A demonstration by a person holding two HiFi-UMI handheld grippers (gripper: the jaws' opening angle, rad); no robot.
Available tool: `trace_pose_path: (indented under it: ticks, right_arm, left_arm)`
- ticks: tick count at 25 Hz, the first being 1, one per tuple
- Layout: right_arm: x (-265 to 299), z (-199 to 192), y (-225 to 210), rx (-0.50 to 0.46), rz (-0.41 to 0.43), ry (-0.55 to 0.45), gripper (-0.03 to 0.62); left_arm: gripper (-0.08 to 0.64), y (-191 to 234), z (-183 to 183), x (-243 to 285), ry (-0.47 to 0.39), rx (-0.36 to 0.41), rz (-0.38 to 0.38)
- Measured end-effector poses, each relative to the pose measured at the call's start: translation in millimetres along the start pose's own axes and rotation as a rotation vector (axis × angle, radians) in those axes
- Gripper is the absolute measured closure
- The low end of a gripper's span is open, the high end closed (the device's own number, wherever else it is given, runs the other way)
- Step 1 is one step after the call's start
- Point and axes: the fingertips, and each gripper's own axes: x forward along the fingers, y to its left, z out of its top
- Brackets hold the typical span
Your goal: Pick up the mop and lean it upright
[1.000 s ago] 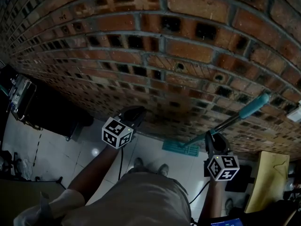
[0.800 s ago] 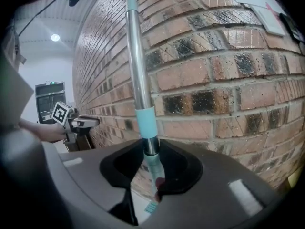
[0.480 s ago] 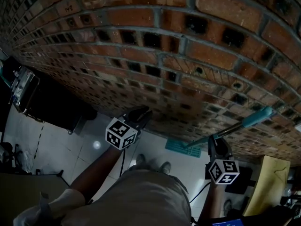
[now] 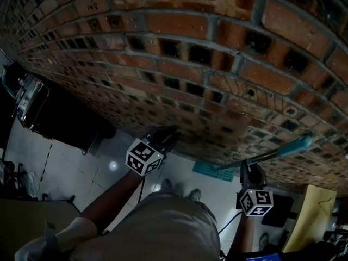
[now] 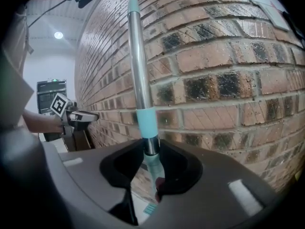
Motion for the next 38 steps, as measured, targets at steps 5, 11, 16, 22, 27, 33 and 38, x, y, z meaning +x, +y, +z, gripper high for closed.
trace_pose_path:
  ticks: [5,11,16,22,27,33,38]
  right_arm:
    - [13,-5,12,-0.003,0.008,0.004,0.485]
    - [24,-9,21,0.000,0.015,-0.010,0.485]
    - [34,-19,27,-0.010,0.018,0.004,0.485]
    - [45,-36,33,-0.013,0.028,0.016,0.485]
    - [54,-51,40,-0.023,0.031,0.029,0.485]
    - [64,-74,43,-0.012,0.043,0.045,0.485]
    - [71,-84,49,-0.015,0.059,0.044,0.485]
  left_arm:
    - [0.468,6,-7,-7,0.011,0.000,-0.001]
    - [0.468,14,-19,-16,0.025,-0.015,0.006]
    - [0.468,19,-29,-22,0.031,-0.030,0.014]
    - [0.469,24,-42,-29,0.041,-0.031,0.034]
    - [0.468,25,-49,-31,0.057,-0.024,0.046]
    - [0.468,21,-58,-32,0.083,-0.013,0.050]
    - [0.468,19,-61,-37,0.096,-0.007,0.063]
